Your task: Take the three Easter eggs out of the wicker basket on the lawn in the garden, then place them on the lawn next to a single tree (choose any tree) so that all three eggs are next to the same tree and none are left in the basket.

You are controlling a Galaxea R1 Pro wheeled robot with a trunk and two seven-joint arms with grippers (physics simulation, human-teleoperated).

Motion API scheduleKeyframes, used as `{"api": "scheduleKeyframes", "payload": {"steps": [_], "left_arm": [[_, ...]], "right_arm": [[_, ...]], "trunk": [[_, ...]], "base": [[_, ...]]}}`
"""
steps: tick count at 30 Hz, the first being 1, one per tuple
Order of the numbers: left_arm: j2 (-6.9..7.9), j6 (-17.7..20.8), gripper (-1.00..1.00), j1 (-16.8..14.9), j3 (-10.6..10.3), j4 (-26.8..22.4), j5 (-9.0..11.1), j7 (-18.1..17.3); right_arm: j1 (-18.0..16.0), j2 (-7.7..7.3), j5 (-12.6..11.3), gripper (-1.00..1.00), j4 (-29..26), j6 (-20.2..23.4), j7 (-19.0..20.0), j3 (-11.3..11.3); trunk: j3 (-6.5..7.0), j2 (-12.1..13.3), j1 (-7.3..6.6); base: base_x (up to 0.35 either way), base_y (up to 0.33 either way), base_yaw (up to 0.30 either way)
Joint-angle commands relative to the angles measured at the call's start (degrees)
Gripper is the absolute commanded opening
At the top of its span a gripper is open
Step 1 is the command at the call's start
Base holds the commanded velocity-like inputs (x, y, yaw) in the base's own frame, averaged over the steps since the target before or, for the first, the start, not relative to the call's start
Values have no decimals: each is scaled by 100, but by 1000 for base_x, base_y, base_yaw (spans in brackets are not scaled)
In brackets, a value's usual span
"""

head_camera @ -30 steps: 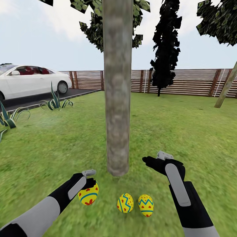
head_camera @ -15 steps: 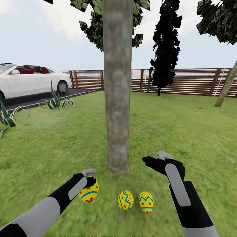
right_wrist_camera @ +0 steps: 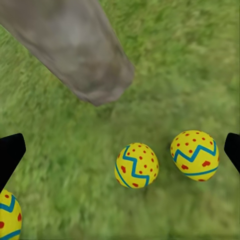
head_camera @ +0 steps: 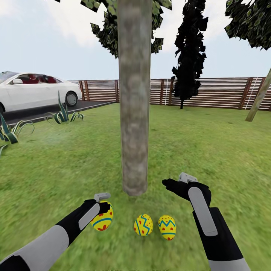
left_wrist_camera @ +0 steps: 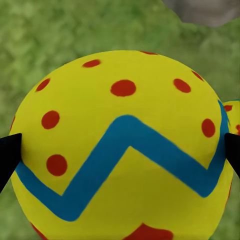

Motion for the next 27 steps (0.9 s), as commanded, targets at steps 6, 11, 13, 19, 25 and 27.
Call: {"api": "scheduleKeyframes", "payload": {"steps": [6,11,13,19,25,27], "left_arm": [[9,-40,-100,-7,-43,-14,58,54],[12,-83,-100,-7,-43,-17,62,54],[10,-150,-100,-7,-43,-16,65,54],[17,-223,-100,-7,-273,-14,63,62],[17,-227,-100,-7,-354,-14,71,62],[14,-227,-100,-7,-358,-14,71,62]], "right_arm": [[-5,-5,-52,100,-5,12,-60,5],[-5,-7,-52,100,-5,12,-60,6],[-5,-6,-52,100,-5,12,-60,6],[-5,-6,-52,100,-5,12,-60,6],[-5,-3,-52,100,-5,12,-60,4],[-5,-4,-52,100,-5,12,-60,6]], "trunk": [[-113,-50,32],[-113,-50,32],[-113,-50,32],[-113,-50,32],[-113,-50,32],[-113,-50,32]], "base": [[0,0,0],[50,0,0],[116,0,0],[57,-26,0],[51,-69,0],[31,-60,0]]}}
